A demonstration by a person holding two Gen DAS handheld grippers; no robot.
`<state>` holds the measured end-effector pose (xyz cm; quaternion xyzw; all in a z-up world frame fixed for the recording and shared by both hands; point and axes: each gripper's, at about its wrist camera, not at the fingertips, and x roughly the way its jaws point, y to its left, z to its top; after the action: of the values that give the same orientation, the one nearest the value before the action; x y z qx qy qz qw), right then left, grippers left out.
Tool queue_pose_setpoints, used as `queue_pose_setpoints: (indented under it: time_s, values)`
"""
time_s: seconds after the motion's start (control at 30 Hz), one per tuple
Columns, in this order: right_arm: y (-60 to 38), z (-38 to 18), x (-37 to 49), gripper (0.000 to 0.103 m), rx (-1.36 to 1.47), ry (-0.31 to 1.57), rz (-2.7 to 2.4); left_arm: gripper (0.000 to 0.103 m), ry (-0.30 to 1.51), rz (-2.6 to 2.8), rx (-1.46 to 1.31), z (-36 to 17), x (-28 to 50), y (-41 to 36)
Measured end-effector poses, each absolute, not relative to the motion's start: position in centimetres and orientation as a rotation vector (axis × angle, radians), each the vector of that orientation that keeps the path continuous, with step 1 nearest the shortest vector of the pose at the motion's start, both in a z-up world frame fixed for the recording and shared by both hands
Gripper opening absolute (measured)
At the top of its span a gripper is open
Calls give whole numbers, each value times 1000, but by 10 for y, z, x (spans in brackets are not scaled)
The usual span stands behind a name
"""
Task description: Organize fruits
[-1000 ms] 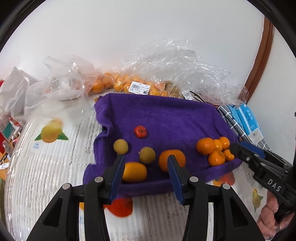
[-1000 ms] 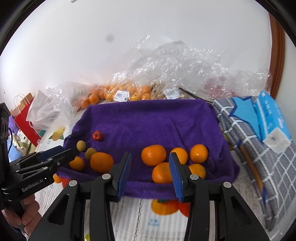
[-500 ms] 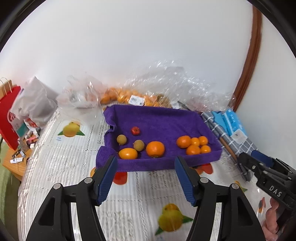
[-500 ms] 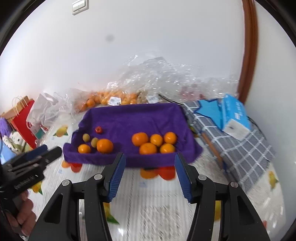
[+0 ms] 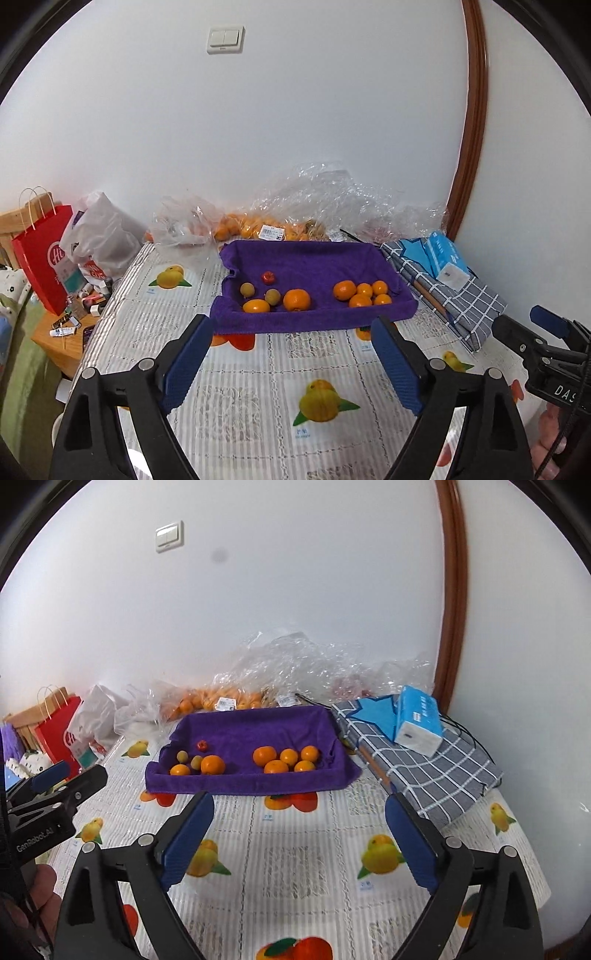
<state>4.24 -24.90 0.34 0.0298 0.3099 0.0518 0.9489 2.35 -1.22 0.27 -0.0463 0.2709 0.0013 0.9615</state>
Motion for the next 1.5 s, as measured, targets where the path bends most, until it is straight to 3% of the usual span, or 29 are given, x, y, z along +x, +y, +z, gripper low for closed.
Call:
queue_pose_setpoints:
  time_s: [1.5]
  values:
    - [-258, 5, 24, 95, 78, 615, 79, 88, 554, 0, -99, -3, 9, -14]
